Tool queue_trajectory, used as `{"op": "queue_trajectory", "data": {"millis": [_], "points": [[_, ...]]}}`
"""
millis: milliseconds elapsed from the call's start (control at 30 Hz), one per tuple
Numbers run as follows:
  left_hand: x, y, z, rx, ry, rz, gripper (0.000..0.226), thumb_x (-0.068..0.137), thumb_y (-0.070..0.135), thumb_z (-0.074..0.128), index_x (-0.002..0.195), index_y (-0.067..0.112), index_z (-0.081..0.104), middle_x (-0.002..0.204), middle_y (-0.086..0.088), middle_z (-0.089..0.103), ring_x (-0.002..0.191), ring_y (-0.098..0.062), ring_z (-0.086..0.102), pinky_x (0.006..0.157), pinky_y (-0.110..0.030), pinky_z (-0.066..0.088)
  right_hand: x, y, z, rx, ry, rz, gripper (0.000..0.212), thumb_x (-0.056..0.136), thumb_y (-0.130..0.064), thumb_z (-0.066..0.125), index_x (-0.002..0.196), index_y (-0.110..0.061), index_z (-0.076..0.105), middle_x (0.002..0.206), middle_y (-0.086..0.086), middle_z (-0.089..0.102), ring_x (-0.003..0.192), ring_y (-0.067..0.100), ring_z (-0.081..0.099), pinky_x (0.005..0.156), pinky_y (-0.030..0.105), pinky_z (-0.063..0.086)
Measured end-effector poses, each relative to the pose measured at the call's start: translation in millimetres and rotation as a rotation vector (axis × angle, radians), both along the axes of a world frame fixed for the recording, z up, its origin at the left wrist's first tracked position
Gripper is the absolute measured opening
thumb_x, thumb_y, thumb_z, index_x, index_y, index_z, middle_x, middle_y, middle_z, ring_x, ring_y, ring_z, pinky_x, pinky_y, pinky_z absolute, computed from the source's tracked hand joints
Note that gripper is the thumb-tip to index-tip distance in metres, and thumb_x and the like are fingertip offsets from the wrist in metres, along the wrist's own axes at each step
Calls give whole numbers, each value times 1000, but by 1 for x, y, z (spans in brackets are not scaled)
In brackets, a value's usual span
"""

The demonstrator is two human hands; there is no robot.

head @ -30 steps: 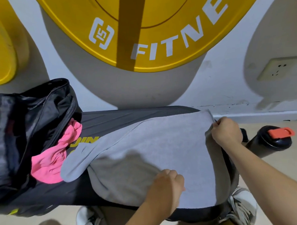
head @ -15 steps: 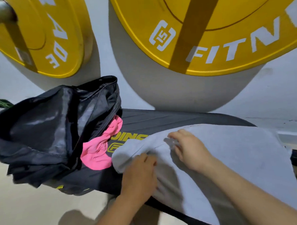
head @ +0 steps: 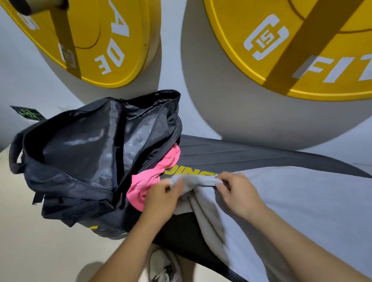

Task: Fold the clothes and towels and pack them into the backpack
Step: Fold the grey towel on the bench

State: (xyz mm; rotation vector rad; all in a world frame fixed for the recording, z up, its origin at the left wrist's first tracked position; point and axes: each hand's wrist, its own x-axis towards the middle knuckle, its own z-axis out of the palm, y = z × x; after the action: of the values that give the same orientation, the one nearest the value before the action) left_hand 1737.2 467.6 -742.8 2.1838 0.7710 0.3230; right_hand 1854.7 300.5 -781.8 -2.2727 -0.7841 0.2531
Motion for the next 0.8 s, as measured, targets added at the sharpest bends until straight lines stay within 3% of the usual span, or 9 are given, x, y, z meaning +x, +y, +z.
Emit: {"op": "queue_trajectory", "data": {"millis": [100,200,267,333,400,533,600,667,800], "points": [[28,5,43,-166,-197,16,51,93,27,60,49,19,36,50,10,28,48,-6,27,48,-23,24,21,-4,27,162,238,-99,21,89,-20,59,68,-21,55,61,-8,54,62,11,47,60,21,37],[55,5,70,-187,-283,15,51,94,32,55,55,20,26,48,12,23,48,-7,23,46,-23,21,37,-6,55,206,263,-121,25,89,-24,59,66,-15,57,56,-7,52,54,8,43,58,23,37],[72,7,76,-254,-369,51,48,95,33,55,55,20,32,47,15,28,47,-4,26,46,-18,24,47,-5,67,242,236,-149,31,91,-27,58,62,-17,55,55,-7,52,53,9,44,58,28,38],[82,6,77,-284,-418,97,26,92,31,59,69,21,54,60,16,48,55,-1,43,58,-14,35,58,-2,71,198,129,-221,31,94,-30,53,66,-18,56,60,-4,56,61,15,51,61,31,40],[82,5,66,-237,-371,108,10,86,25,66,87,27,56,74,11,57,65,-3,52,66,-18,40,67,4,67,72,-9,-300,29,97,-33,46,79,-14,60,74,3,62,78,25,57,64,34,42],[41,9,-1,147,-103,-55,27,69,7,59,84,29,59,82,8,59,80,-13,58,75,-29,47,68,14,38,-186,-111,-231,35,97,-29,47,129,-14,51,122,13,51,114,34,45,85,38,42],[15,13,-35,200,92,-66,36,72,13,63,106,24,61,105,4,63,103,-19,58,90,-37,46,60,15,23,-230,-122,-163,48,95,-26,50,141,-19,39,131,9,43,120,32,36,92,37,41],[2,11,-56,249,258,13,42,78,24,68,119,19,56,114,-2,58,111,-24,51,95,-37,40,53,15,11,-258,-136,-116,51,93,-25,51,142,-21,36,134,5,41,122,29,33,96,38,41],[7,3,-58,237,255,84,6,81,18,65,87,19,67,96,-3,61,100,-24,53,86,-34,40,52,17,1,-329,-106,-112,53,93,-22,50,143,-21,34,137,5,42,123,29,33,97,38,41]]}}
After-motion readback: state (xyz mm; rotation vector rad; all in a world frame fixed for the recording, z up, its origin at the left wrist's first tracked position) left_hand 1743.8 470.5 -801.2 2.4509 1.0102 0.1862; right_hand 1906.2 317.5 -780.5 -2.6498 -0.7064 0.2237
